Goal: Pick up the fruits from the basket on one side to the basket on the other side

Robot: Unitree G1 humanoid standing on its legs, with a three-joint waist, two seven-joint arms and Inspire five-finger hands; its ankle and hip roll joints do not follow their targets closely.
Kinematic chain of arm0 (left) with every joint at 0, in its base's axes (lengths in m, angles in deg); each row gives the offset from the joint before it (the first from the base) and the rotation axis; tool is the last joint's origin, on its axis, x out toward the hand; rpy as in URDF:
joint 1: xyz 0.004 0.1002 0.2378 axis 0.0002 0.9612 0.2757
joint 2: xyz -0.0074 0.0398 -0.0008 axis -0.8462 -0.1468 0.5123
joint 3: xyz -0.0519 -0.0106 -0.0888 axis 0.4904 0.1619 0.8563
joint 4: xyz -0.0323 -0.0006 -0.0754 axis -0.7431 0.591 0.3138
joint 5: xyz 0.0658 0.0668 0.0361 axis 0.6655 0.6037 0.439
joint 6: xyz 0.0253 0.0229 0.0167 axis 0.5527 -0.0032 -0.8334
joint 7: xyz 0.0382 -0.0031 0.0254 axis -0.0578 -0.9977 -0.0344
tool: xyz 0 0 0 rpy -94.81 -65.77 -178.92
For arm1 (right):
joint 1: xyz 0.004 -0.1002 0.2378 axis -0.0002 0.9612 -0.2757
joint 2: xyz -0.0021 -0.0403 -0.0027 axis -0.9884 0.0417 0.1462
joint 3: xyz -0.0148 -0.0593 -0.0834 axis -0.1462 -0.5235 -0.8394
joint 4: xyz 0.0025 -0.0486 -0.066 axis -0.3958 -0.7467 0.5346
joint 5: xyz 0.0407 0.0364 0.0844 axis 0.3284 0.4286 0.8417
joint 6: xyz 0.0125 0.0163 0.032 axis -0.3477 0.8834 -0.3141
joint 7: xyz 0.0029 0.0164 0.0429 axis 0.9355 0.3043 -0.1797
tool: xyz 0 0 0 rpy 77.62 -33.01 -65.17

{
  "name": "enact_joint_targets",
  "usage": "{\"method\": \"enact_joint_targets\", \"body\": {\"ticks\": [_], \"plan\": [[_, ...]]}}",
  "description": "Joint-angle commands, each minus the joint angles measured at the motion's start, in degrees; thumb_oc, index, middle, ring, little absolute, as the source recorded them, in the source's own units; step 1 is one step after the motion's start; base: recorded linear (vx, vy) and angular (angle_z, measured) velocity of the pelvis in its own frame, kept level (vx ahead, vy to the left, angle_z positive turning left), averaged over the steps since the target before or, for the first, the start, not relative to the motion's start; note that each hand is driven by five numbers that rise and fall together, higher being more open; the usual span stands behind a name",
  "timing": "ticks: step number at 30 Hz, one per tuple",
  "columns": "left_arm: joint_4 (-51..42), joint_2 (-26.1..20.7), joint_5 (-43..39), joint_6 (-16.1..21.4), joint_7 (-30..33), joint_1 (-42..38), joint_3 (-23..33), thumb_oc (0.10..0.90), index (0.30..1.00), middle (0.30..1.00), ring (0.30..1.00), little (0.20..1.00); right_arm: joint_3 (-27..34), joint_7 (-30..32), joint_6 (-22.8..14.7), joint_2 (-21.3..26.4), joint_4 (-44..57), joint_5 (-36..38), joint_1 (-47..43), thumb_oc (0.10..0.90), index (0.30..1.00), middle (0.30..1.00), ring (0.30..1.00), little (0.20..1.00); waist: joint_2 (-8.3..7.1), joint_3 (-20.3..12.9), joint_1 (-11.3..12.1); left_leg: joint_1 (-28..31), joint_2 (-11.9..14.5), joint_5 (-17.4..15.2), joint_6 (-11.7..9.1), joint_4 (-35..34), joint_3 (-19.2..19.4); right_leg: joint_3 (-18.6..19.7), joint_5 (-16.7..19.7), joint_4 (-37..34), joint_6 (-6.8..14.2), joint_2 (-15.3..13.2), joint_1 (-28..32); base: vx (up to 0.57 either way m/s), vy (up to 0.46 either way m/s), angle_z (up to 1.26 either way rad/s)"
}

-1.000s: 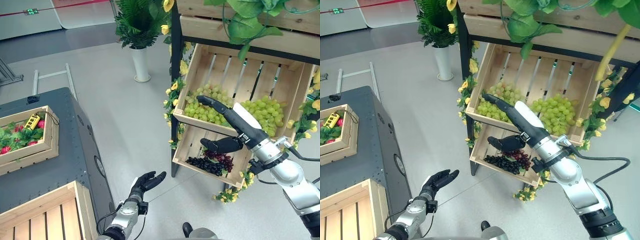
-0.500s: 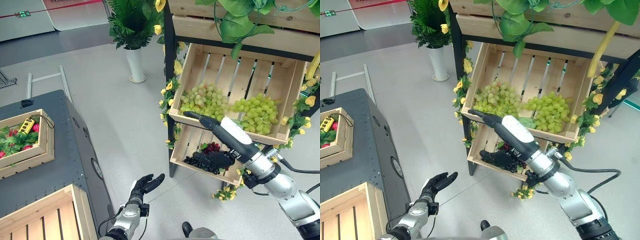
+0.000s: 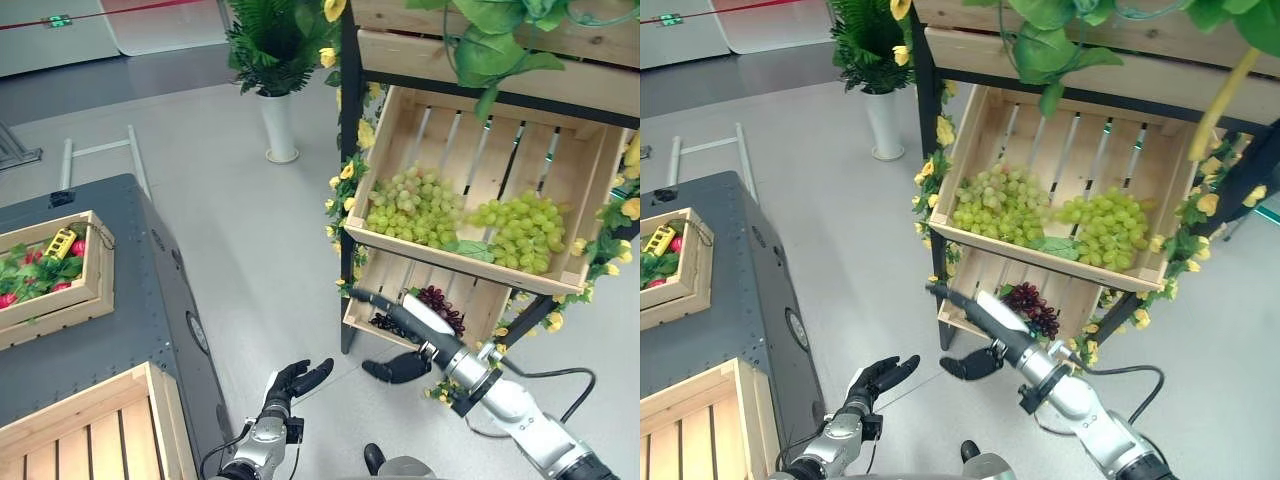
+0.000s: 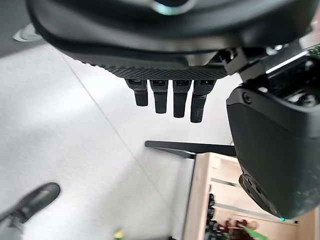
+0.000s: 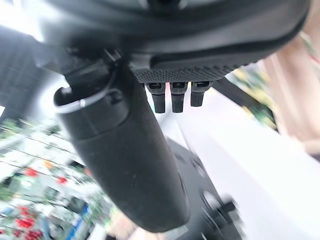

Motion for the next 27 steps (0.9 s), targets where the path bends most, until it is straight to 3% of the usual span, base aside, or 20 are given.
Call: {"method": "enact_joint_targets", "body": {"ticks": [1,8,12,18,21,27], "plan": [[2.02,-0.96,4.22,1.39,1.33,-3.84,0.52,0.800,0.900,0.900,0.900,0.900,0.17,4.71,-1.65,-4.05,-0.16,3.87,-6.42,0.800,0.900,0.900,0.900,0.900,-0.49,1.60,3.31,2.78,-1.74,-10.90,2.79,3.04,-4.63,-4.30,-5.41,2.43,0.48,0.98,2.35,0.02,-0.092,0.28],[5.55,-2.16,11.16,0.76,1.07,-0.70,2.37,0.800,0.900,0.900,0.900,0.900,-1.39,4.51,1.12,-9.86,-13.00,7.13,-5.49,0.800,0.900,0.900,0.900,0.900,-0.48,1.42,6.50,2.66,-1.61,-9.56,2.09,1.80,-7.50,-8.69,-5.95,2.12,-0.11,0.08,3.99,0.02,-0.071,0.29],[7.05,-2.76,13.45,2.47,-1.52,0.36,3.42,0.800,0.900,0.900,0.900,0.900,-1.05,2.19,3.67,-13.07,-22.06,8.15,-4.72,0.800,0.900,0.900,0.900,0.900,-0.58,1.23,8.13,2.22,-1.64,-8.29,2.05,1.16,-7.86,-10.52,-5.72,1.54,-0.84,-0.20,4.53,0.01,-0.048,0.14],[8.70,-2.38,15.07,5.71,-4.73,1.74,4.22,0.800,0.900,0.900,0.900,0.900,2.35,1.05,5.81,-18.27,-40.71,4.12,-4.75,0.800,0.900,0.900,0.900,0.900,-0.10,0.59,9.91,2.57,-1.47,-7.94,1.92,0.55,-9.09,-12.33,-6.47,0.99,-1.52,-0.24,6.22,0.03,-0.021,0.11],[9.89,-2.23,17.45,6.15,-5.42,1.95,3.96,0.800,0.900,0.900,0.900,0.900,4.44,1.56,9.48,-19.81,-49.13,6.04,-5.36,0.800,0.900,0.900,0.900,0.900,0.24,0.38,10.87,2.58,-1.28,-7.75,1.89,0.55,-9.78,-12.97,-6.96,1.28,-1.99,-0.10,6.77,0.03,-0.018,0.16],[11.29,-1.69,17.87,6.73,-5.61,2.39,3.88,0.800,0.900,0.900,0.900,0.900,8.13,1.68,12.52,-21.19,-56.67,7.32,-5.37,0.800,0.900,0.900,0.900,0.900,0.90,0.31,11.23,3.01,-1.14,-7.84,1.96,0.55,-10.58,-12.97,-7.80,1.50,-2.51,0.23,7.67,0.03,-0.007,0.11]]}}
